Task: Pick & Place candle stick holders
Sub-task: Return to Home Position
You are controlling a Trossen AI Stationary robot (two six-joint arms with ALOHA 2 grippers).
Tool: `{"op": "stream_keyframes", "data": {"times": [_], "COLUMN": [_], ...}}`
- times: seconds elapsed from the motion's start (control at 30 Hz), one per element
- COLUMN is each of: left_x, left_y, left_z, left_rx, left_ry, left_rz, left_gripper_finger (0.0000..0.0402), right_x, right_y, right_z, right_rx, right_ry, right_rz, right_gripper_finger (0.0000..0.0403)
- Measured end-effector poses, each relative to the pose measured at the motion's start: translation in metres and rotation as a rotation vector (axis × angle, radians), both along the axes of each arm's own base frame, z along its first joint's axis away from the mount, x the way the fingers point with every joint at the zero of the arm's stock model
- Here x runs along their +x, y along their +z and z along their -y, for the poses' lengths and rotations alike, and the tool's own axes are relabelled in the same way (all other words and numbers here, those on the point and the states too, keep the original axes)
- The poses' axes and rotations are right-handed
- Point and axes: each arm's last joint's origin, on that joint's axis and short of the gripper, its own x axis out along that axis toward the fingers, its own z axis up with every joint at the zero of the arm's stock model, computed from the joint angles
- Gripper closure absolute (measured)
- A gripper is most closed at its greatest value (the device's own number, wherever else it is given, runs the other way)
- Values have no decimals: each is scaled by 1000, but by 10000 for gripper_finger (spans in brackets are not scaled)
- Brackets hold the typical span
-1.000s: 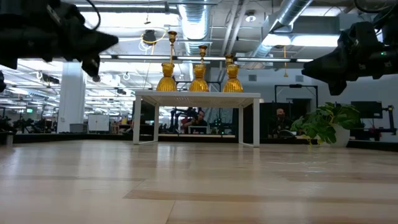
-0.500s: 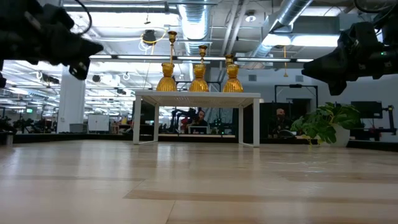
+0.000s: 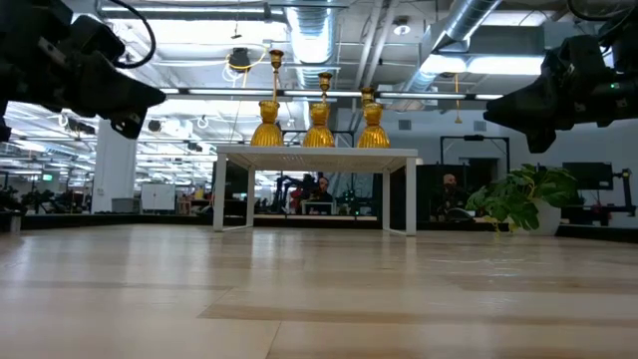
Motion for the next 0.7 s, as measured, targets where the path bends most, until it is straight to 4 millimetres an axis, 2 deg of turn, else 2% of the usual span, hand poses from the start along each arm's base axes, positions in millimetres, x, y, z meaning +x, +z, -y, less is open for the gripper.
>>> {"op": "stream_keyframes", "data": {"times": [0.7], "left_x": [12], "left_y": [-14], "left_z": [0], "left_rx": [-6], "left_ry": [0], "left_rz": [-168], "left_gripper_finger": [390], "right_x": [0], "right_y": [0], "right_z": [0], "right_rx": [0], "right_ry": [0], "right_rz": [0], "right_gripper_finger": [305]}}
